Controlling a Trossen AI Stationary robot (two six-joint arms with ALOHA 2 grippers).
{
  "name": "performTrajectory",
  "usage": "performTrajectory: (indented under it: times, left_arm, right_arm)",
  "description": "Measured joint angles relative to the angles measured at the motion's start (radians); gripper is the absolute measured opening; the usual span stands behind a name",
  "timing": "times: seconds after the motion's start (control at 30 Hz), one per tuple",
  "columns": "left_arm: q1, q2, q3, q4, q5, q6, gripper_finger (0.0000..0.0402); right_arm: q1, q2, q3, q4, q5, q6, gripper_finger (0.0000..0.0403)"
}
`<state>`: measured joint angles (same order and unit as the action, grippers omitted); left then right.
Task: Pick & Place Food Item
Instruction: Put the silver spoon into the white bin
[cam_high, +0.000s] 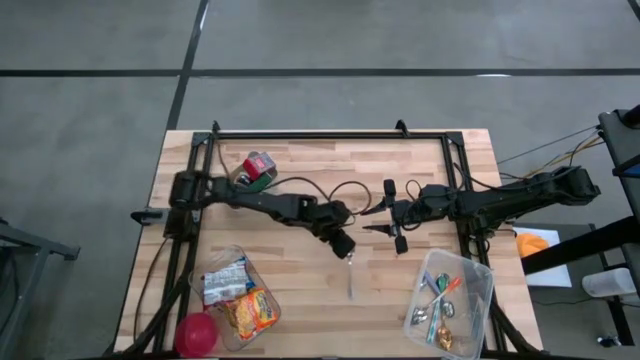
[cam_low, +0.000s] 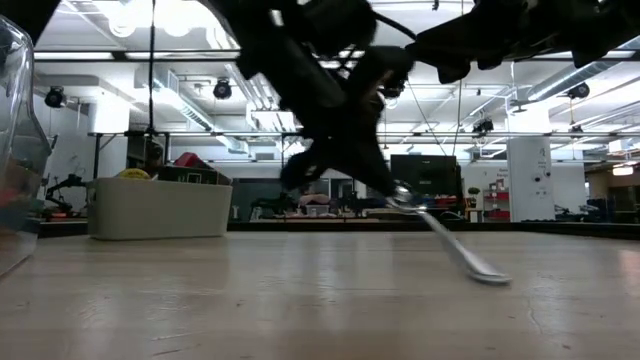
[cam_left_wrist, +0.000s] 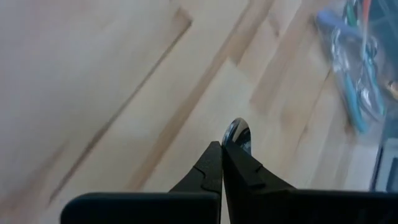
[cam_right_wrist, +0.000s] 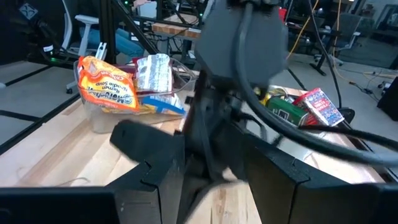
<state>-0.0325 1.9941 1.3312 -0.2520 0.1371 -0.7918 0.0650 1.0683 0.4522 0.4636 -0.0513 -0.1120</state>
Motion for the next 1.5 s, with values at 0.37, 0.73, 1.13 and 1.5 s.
performTrajectory:
  times: [0.37,0.73,1.13,1.5]
  left_arm:
    - [0.029,0.176,0.223,-0.046,-0.027,-0.055,0.0000]
    - [0.030,0.228,0.246,-0.031,-0.076,-0.151,0.0000]
    - [0.032,0.230,0.218,-0.060,-0.086,-0.230,0.0000]
    - [0.033,0.229,0.218,-0.082,-0.108,-0.230,0.0028]
  right_arm:
    - [0.000,0.000,0.000,-0.019,0.000,0.000,0.0157]
    - [0.000,0.000,-0.002,-0.076,-0.001,0.000,0.0157]
    - [0.000,0.000,0.000,-0.164,0.000,0.000,0.0157]
    - [0.000,0.000,0.000,-0.169,0.000,0.000,0.0157]
